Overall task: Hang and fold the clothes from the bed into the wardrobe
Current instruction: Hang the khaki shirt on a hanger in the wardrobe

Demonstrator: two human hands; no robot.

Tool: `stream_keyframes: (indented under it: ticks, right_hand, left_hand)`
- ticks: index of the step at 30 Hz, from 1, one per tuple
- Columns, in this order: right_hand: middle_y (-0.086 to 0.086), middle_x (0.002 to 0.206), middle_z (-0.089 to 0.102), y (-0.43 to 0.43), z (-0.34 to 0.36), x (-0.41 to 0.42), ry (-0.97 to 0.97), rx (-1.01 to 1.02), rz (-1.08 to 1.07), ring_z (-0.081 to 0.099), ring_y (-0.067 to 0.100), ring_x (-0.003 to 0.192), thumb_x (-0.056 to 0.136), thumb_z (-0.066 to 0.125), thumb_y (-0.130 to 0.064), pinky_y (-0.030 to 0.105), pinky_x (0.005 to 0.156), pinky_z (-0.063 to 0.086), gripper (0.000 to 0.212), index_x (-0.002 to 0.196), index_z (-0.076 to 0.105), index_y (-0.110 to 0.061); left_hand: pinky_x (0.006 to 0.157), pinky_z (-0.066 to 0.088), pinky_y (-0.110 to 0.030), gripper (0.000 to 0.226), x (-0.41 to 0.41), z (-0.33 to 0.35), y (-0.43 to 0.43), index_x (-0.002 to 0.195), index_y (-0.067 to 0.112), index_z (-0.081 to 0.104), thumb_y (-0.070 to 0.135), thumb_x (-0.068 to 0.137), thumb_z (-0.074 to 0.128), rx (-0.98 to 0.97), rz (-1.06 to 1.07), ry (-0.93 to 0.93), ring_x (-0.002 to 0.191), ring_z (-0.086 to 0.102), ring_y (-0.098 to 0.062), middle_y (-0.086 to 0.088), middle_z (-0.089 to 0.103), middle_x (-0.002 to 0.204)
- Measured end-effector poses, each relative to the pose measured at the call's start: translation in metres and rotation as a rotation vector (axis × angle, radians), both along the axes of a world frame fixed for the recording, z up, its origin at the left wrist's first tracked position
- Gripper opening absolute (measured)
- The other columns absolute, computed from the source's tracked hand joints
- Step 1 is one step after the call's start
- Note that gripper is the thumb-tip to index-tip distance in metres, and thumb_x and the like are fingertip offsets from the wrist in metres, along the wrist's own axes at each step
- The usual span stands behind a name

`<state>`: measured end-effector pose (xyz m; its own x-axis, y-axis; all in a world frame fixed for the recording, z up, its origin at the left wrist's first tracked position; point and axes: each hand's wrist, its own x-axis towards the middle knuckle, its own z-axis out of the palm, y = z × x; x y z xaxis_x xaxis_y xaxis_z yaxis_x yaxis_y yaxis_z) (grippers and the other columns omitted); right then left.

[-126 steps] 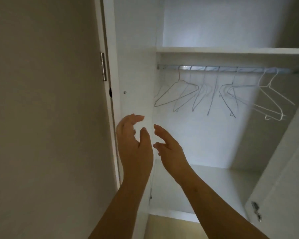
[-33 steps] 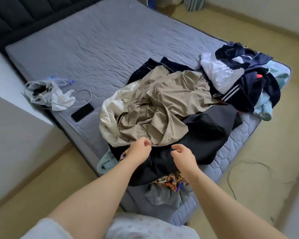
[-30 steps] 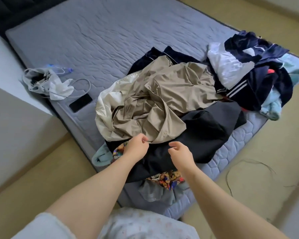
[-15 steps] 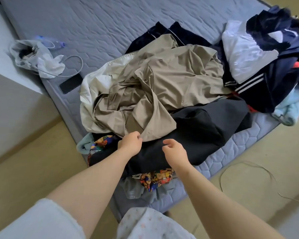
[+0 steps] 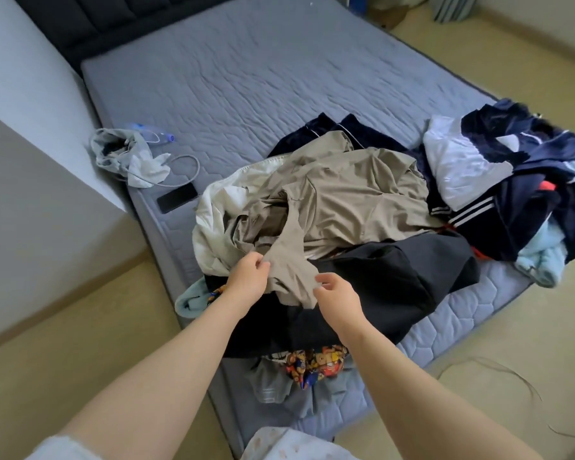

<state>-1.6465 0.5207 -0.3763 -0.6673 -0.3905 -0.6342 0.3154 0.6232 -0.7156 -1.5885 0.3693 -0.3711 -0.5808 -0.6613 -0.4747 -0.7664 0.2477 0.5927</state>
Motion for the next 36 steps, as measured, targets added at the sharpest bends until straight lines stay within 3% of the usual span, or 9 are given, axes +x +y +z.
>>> stream_keyframes:
  ticks: [4, 8, 13, 19, 22, 30, 32, 34, 36]
  right_hand:
    - [-0.001, 0.116, 0.059, -0.013, 0.034, 0.017, 0.092, -0.054, 0.019, 0.057, 0.014, 0.096, 0.086, 0.048, -0.016, 0.026, 0.079, 0.050, 0.046, 0.131, 0.048, -0.024]
    - [0.001, 0.129, 0.049, -0.033, 0.070, 0.035, 0.210, -0.134, 0.076, 0.051, 0.015, 0.105, 0.082, 0.055, -0.010, 0.030, 0.086, 0.050, 0.064, 0.139, 0.035, -0.028]
    - [-0.002, 0.147, 0.024, -0.060, 0.115, 0.054, 0.320, -0.238, 0.132, 0.035, 0.020, 0.130, 0.072, 0.067, -0.009, 0.038, 0.104, 0.040, 0.093, 0.147, 0.017, -0.033]
    - [0.001, 0.146, 0.033, -0.072, 0.155, 0.063, 0.561, -0.179, 0.033, 0.038, 0.025, 0.129, 0.082, 0.063, -0.021, 0.034, 0.102, 0.035, 0.071, 0.143, 0.030, -0.033]
    - [0.000, 0.147, 0.034, -0.070, 0.170, 0.058, 0.615, -0.086, -0.028, 0.039, 0.025, 0.128, 0.088, 0.054, -0.021, 0.036, 0.101, 0.036, 0.059, 0.141, 0.033, -0.034]
    - [0.003, 0.148, 0.030, -0.078, 0.223, 0.048, 0.644, -0.244, -0.098, 0.036, 0.030, 0.130, 0.089, 0.055, -0.028, 0.043, 0.106, 0.031, 0.069, 0.146, 0.016, -0.037]
    - [0.005, 0.138, 0.043, -0.081, 0.236, 0.047, 0.694, -0.228, -0.037, 0.045, 0.029, 0.121, 0.090, 0.053, -0.029, 0.044, 0.102, 0.037, 0.052, 0.138, 0.033, -0.036]
    - [0.005, 0.114, 0.060, -0.084, 0.251, 0.047, 0.742, -0.240, 0.005, 0.055, 0.026, 0.103, 0.092, 0.047, -0.024, 0.043, 0.092, 0.045, 0.023, 0.114, 0.052, -0.027]
    - [0.003, 0.094, 0.063, -0.087, 0.267, 0.047, 0.790, -0.308, -0.028, 0.057, 0.022, 0.087, 0.095, 0.042, -0.019, 0.036, 0.077, 0.047, 0.015, 0.098, 0.056, -0.020]
  left_hand:
    - [0.057, 0.035, -0.026, 0.017, 0.012, 0.044, -0.010, 0.081, 0.020, 0.053, 0.024, 0.095, 0.044, 0.078, 0.109, 0.210, 0.069, 0.046, -0.014, 0.004, 0.050, 0.073]
    - [0.075, 0.046, -0.034, 0.014, 0.023, 0.097, -0.024, 0.087, 0.017, 0.058, 0.021, 0.095, 0.046, 0.133, 0.096, 0.400, 0.080, 0.053, -0.020, 0.000, 0.056, 0.080]
    - [0.080, 0.051, -0.043, 0.021, 0.045, 0.158, -0.035, 0.078, 0.019, 0.060, 0.016, 0.094, 0.048, 0.185, 0.041, 0.566, 0.078, 0.056, -0.023, -0.007, 0.060, 0.078]
    - [0.060, 0.050, -0.028, 0.022, 0.066, 0.215, -0.031, 0.079, 0.014, 0.062, 0.011, 0.096, 0.047, 0.262, -0.080, 0.735, 0.063, 0.056, -0.013, -0.003, 0.060, 0.070]
    - [0.059, 0.051, -0.026, 0.020, 0.072, 0.235, -0.031, 0.083, 0.010, 0.063, 0.010, 0.096, 0.047, 0.320, -0.092, 0.811, 0.063, 0.058, -0.013, -0.006, 0.062, 0.073]
    - [0.050, 0.049, -0.026, 0.020, 0.076, 0.304, -0.040, 0.086, 0.012, 0.063, 0.013, 0.096, 0.046, 0.363, -0.205, 1.054, 0.059, 0.061, -0.009, 0.001, 0.064, 0.064]
    - [0.048, 0.048, -0.024, 0.020, 0.076, 0.320, -0.043, 0.084, 0.013, 0.064, 0.013, 0.095, 0.047, 0.341, -0.216, 1.114, 0.057, 0.061, -0.008, 0.002, 0.063, 0.063]
    - [0.047, 0.048, -0.023, 0.023, 0.078, 0.336, -0.046, 0.080, 0.015, 0.065, 0.012, 0.095, 0.047, 0.345, -0.203, 1.183, 0.056, 0.060, -0.008, 0.002, 0.063, 0.062]
    - [0.048, 0.048, -0.024, 0.026, 0.080, 0.350, -0.049, 0.078, 0.017, 0.066, 0.013, 0.095, 0.047, 0.341, -0.163, 1.257, 0.057, 0.060, -0.008, 0.002, 0.064, 0.062]
